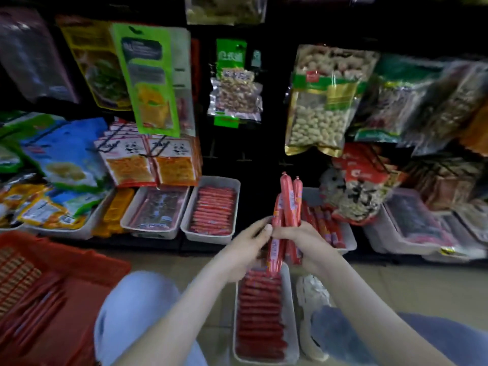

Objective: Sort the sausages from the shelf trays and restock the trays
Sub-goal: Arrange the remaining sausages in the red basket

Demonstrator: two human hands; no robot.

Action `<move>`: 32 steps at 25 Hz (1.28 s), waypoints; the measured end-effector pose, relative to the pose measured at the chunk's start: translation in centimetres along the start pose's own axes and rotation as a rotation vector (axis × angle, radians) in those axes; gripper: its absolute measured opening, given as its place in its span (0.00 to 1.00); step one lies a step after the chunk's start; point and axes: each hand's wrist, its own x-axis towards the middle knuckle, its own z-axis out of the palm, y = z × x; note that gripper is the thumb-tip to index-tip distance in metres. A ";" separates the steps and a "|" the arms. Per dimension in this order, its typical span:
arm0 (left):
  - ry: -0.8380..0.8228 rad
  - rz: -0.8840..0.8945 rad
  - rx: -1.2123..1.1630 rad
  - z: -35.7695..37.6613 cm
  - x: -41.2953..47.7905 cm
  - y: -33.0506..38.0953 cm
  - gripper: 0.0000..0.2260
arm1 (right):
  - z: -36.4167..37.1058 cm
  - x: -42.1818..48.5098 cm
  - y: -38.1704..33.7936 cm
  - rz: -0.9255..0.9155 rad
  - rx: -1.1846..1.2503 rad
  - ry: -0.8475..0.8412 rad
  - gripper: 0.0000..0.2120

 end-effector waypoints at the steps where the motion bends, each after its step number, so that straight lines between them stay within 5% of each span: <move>1: -0.038 0.025 0.030 0.6 0.1 -0.7 0.16 | -0.6 -0.5 0.8 0.015 0.018 -0.005 0.06; 6: -0.038 0.053 0.172 0.7 1.5 -3.5 0.30 | -2.3 -0.1 4.5 0.073 0.152 -0.038 0.13; 19: 0.249 -0.337 -0.080 -4.6 8.5 -12.4 0.16 | -4.6 9.8 15.9 0.278 0.097 0.039 0.08; 23: 0.435 -0.486 -0.230 -6.9 11.9 -16.1 0.09 | -7.8 13.7 22.9 0.289 -0.582 0.140 0.14; 27: 0.555 -0.539 -0.157 -10.4 12.8 -19.4 0.07 | -10.3 16.1 30.6 0.333 -1.282 -0.115 0.19; 29: 0.575 -0.540 -0.105 -12.1 12.8 -20.8 0.08 | -10.0 17.0 33.0 0.240 -1.497 -0.213 0.19; 32: 0.563 -0.583 -0.045 -13.7 12.9 -22.2 0.07 | -8.8 18.5 35.1 0.033 -1.599 -0.145 0.18</move>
